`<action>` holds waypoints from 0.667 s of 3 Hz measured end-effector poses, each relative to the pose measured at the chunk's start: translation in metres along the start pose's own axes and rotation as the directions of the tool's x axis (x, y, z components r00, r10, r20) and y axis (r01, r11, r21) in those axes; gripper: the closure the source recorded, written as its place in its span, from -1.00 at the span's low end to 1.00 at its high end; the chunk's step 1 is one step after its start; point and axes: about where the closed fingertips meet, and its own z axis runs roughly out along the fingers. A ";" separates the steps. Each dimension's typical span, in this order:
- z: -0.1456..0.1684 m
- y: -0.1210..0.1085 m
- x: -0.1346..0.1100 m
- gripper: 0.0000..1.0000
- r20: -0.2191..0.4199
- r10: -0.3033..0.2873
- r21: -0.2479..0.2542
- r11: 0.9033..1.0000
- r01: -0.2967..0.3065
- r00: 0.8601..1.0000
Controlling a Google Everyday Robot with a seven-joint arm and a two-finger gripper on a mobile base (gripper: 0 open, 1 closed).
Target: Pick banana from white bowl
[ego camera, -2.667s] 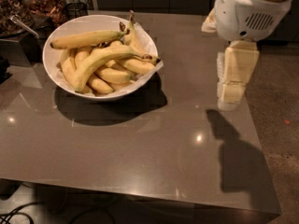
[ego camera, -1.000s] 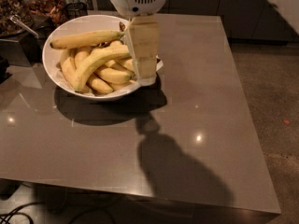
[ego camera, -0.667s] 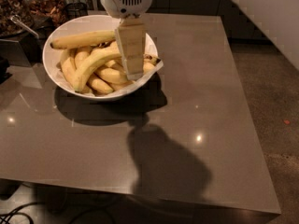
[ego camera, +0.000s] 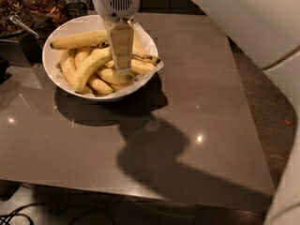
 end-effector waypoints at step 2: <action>0.017 -0.027 -0.023 -0.32 0.003 -0.033 -0.007 0.999 0.033 0.999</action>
Offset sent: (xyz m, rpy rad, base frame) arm -0.0105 0.0001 -0.0222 -0.2112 0.1779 0.0329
